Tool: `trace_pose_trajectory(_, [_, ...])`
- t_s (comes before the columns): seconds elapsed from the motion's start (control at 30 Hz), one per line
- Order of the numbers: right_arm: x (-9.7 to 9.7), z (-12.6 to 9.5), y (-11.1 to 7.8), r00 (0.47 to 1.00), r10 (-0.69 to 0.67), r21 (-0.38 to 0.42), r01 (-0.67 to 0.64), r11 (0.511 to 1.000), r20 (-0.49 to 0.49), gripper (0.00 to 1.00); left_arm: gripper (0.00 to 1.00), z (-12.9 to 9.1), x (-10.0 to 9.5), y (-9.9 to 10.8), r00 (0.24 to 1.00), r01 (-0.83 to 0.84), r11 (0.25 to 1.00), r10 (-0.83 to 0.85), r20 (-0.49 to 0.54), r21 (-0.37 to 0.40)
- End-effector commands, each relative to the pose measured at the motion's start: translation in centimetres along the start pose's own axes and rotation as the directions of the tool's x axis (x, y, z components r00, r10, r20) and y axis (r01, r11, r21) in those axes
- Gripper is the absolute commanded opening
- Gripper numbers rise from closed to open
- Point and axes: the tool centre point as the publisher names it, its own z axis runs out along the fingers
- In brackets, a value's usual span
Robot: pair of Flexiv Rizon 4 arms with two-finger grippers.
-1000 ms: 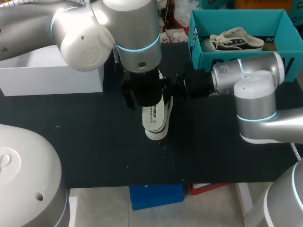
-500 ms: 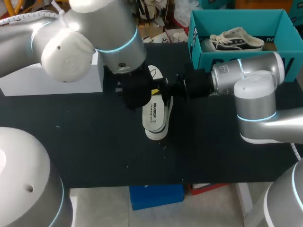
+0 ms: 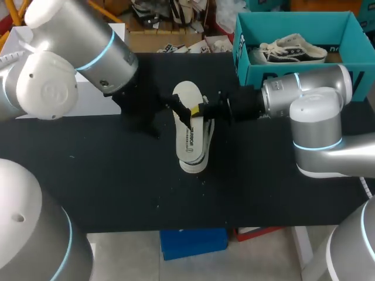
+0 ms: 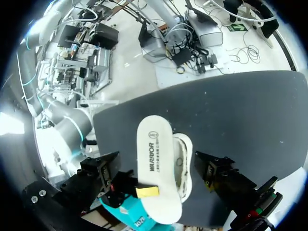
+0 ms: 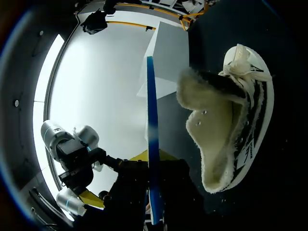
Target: Take the shoe out of the shoebox, open the shoe tongue, remove and reinsert the insole, then place the shoe into the shoebox
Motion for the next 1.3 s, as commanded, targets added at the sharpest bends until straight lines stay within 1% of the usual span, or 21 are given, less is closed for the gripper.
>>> trace_pose_trajectory(0.03, [0.0,0.1,-0.1,1.000,0.000,-0.003,0.000,1.000,0.000,0.00,1.00,0.1,0.5,-0.4,0.995,-0.002,1.000,0.003,0.099,-0.010])
trace_pose_trajectory(0.33, [0.0,0.1,-0.1,1.000,0.000,-0.003,0.000,1.000,0.000,0.00,1.00,0.1,0.5,-0.4,0.995,-0.002,1.000,0.003,0.099,-0.010])
trace_pose_trajectory(0.43, [0.0,0.1,-0.1,1.000,0.000,-0.003,0.000,1.000,0.000,0.00,1.00,-0.1,0.3,-0.3,0.957,0.040,0.996,-0.061,0.284,0.081])
trace_pose_trajectory(0.5, [0.0,0.1,-0.1,1.000,0.000,-0.003,0.000,1.000,0.000,0.00,1.00,-0.1,0.6,-0.3,0.925,0.048,0.995,-0.079,0.371,0.092])
trace_pose_trajectory(0.63, [0.0,0.1,-0.1,1.000,0.000,-0.003,0.000,1.000,0.000,0.00,1.00,-0.3,1.6,-0.4,0.861,0.050,0.995,-0.088,0.500,0.089])
trace_pose_trajectory(0.67, [0.0,0.1,-0.1,1.000,0.000,-0.003,0.000,1.000,0.000,0.00,1.00,-0.4,1.8,-0.4,0.848,0.056,0.997,-0.079,0.524,0.060])
trace_pose_trajectory(0.73, [0.0,0.1,-0.1,1.000,0.000,-0.003,0.000,1.000,0.000,0.00,1.00,-0.6,2.3,-0.3,0.814,0.068,0.997,-0.074,0.576,0.031])
trace_pose_trajectory(0.77, [0.0,0.1,-0.1,1.000,0.000,-0.003,0.000,1.000,0.000,0.00,1.00,-0.8,2.5,-0.3,0.796,0.078,0.997,-0.063,0.602,0.000])
trace_pose_trajectory(0.87, [0.0,0.1,-0.1,1.000,0.000,-0.003,0.000,1.000,0.000,0.00,1.00,-1.2,2.8,-0.4,0.767,0.105,0.992,-0.041,0.641,-0.062])
trace_pose_trajectory(1.3, [0.0,0.1,-0.1,1.000,0.000,-0.003,0.000,1.000,0.000,0.00,1.00,-1.2,2.8,-0.4,0.767,0.105,0.992,-0.041,0.641,-0.062])
